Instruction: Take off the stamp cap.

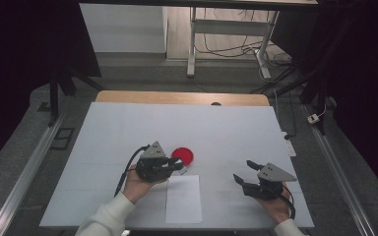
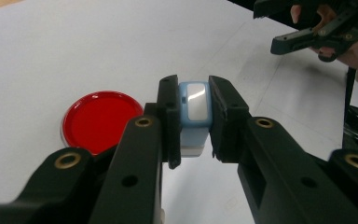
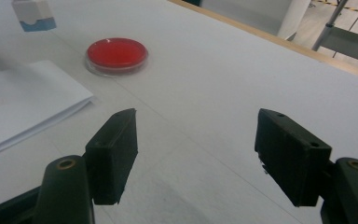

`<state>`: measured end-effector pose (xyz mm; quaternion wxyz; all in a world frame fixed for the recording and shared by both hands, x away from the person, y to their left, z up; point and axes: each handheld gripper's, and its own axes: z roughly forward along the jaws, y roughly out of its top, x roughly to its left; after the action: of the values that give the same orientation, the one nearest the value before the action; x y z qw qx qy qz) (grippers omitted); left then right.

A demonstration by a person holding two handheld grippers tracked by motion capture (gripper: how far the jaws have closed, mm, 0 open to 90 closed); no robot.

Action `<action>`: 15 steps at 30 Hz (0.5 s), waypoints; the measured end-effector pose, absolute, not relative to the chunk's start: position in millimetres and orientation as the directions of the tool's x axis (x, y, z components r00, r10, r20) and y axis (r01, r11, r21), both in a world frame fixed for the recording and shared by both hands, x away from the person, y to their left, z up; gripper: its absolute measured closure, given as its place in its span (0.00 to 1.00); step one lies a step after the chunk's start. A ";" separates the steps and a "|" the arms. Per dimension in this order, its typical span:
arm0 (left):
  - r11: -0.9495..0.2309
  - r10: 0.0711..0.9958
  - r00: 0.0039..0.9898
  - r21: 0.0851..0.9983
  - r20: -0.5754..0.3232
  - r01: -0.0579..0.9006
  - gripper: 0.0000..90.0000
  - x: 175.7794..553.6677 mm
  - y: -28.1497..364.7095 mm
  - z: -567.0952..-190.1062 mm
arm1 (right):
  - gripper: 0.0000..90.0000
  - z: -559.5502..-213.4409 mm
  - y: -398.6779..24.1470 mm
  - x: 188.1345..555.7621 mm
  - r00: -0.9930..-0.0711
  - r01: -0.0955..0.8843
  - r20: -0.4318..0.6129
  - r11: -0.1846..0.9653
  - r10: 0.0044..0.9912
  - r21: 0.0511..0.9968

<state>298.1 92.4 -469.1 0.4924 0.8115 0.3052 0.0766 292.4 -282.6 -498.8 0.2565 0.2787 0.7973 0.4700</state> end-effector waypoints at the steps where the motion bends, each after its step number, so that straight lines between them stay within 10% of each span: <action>1: -0.324 0.570 0.802 0.848 -0.180 0.420 0.83 298.2 92.2 -468.8 | 0.33 -498.7 -280.4 292.3 -0.715 0.202 -0.148 0.405 0.683 0.892; 15: -0.295 0.571 0.794 0.850 -0.209 0.436 0.83 294.7 87.0 -461.6 | 0.34 -491.5 -259.4 284.0 -0.725 0.178 -0.158 0.405 0.670 0.897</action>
<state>294.7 87.0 -461.6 0.5039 0.8020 0.3138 0.0668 284.0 -259.4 -491.5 0.2580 0.2659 0.7975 0.4761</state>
